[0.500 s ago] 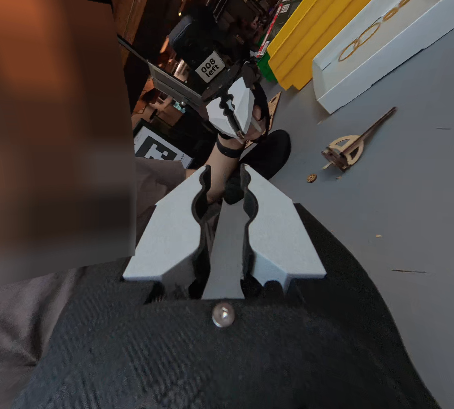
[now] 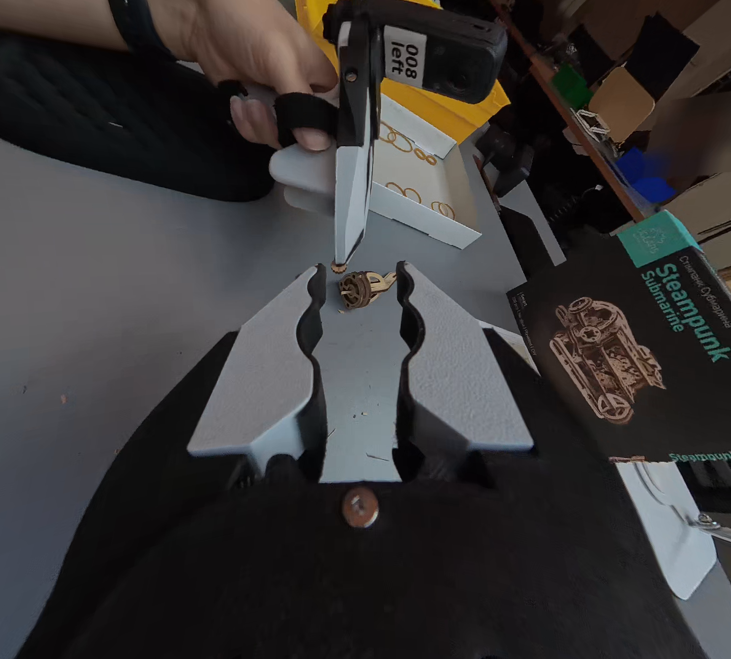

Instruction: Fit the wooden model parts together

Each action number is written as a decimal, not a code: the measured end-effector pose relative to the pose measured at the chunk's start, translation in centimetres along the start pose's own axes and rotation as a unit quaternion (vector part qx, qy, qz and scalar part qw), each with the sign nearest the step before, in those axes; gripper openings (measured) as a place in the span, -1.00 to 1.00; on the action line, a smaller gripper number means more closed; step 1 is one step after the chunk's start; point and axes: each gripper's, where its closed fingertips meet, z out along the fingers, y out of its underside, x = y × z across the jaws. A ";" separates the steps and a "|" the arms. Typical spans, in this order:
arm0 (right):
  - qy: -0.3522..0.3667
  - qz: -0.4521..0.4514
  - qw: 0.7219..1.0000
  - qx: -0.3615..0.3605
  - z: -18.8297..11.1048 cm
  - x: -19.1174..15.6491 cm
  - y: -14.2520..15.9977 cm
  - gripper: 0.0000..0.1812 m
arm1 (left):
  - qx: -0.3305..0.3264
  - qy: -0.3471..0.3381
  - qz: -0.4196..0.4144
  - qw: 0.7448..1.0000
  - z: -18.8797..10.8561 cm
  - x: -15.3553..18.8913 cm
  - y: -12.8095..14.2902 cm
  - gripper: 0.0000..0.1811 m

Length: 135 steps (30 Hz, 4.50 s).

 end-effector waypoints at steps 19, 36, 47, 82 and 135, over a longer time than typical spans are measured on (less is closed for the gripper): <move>-0.038 0.018 0.995 -0.088 2.9 -1.9 2.2 -0.88 | -0.017 -0.026 0.016 0.999 0.5 -0.6 0.4 -0.99; -0.029 0.088 0.991 -0.092 0.9 -0.8 4.8 -0.91 | 0.021 -0.190 0.279 0.941 -4.9 -0.2 -3.5 -0.57; -0.035 0.157 0.986 -0.043 -0.8 0.5 4.8 -0.91 | -0.368 -0.292 0.556 0.686 -5.0 -7.9 -2.9 -0.34; -0.066 0.244 0.967 -0.004 -2.0 1.4 5.2 -0.91 | -0.403 -0.247 0.531 0.703 -3.7 -11.6 -2.1 -0.91; -0.065 0.193 0.972 0.120 -7.1 2.6 -1.6 -0.91 | -0.001 -0.022 0.286 0.958 4.7 2.7 -0.8 -0.91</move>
